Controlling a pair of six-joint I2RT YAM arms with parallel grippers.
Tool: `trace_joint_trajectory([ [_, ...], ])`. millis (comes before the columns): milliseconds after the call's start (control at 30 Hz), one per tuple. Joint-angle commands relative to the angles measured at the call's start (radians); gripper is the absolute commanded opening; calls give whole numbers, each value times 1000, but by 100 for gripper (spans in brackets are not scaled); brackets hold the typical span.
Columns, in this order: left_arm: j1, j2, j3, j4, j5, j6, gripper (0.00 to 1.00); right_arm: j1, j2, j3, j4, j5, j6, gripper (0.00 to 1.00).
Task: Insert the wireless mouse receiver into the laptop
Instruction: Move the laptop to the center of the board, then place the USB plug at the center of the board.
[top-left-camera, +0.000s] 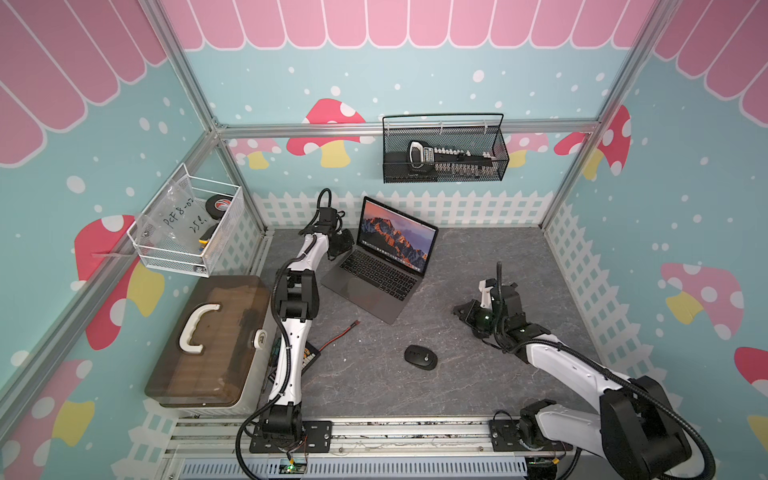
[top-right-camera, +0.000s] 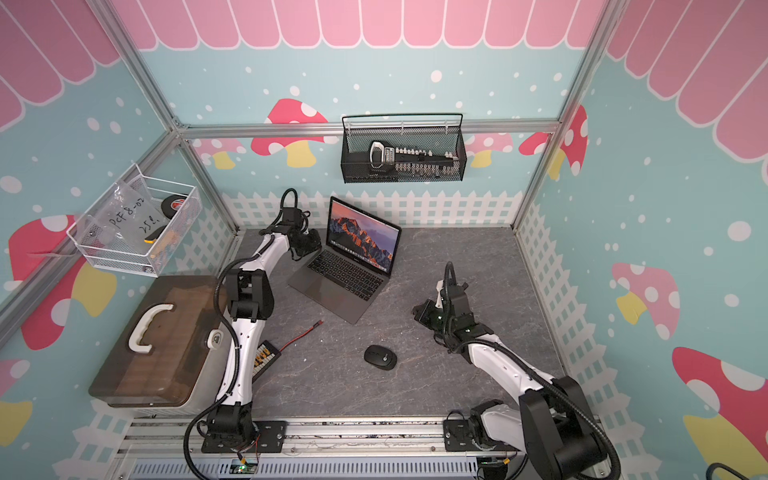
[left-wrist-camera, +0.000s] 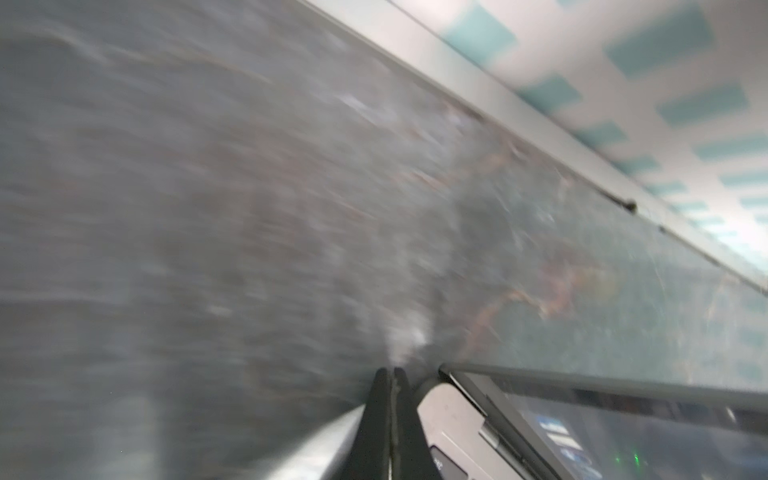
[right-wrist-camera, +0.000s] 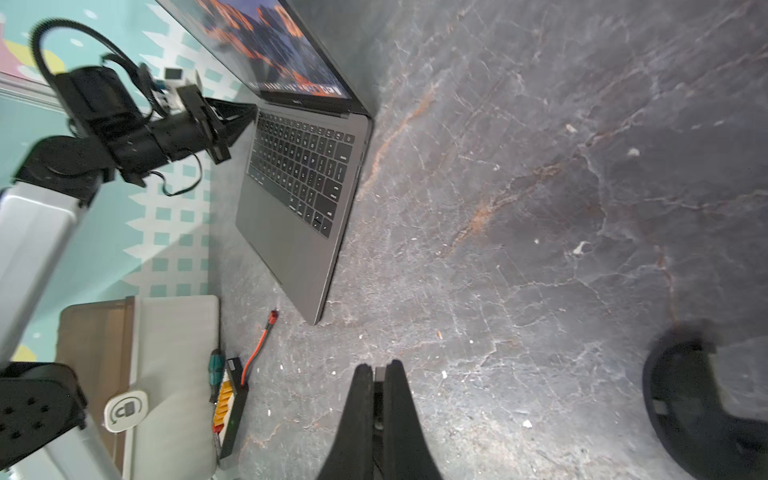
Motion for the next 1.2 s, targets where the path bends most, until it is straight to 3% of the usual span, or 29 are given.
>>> trace_joint_trajectory([
  [0, -82, 39, -46, -194, 145, 67, 0, 27, 92, 9, 98, -10, 2, 0],
  [300, -144, 81, 42, -209, 209, 114, 0, 46, 184, -118, 320, 91, 186, 0],
  [467, -140, 47, 117, -207, 193, 95, 14, 46, 230, -156, 420, 120, 227, 0],
  [600, -119, -53, 69, -204, 130, 76, 26, 58, 287, -136, 474, 125, 230, 0],
  [867, -94, -394, -361, 15, 48, 27, 39, 105, 356, -116, 493, 191, 253, 1],
  [1033, -105, -667, -723, 247, -46, -46, 58, 110, 361, -127, 474, 197, 244, 10],
  [1167, -135, -855, -950, 386, -156, -50, 67, 112, 348, -144, 458, 200, 247, 15],
])
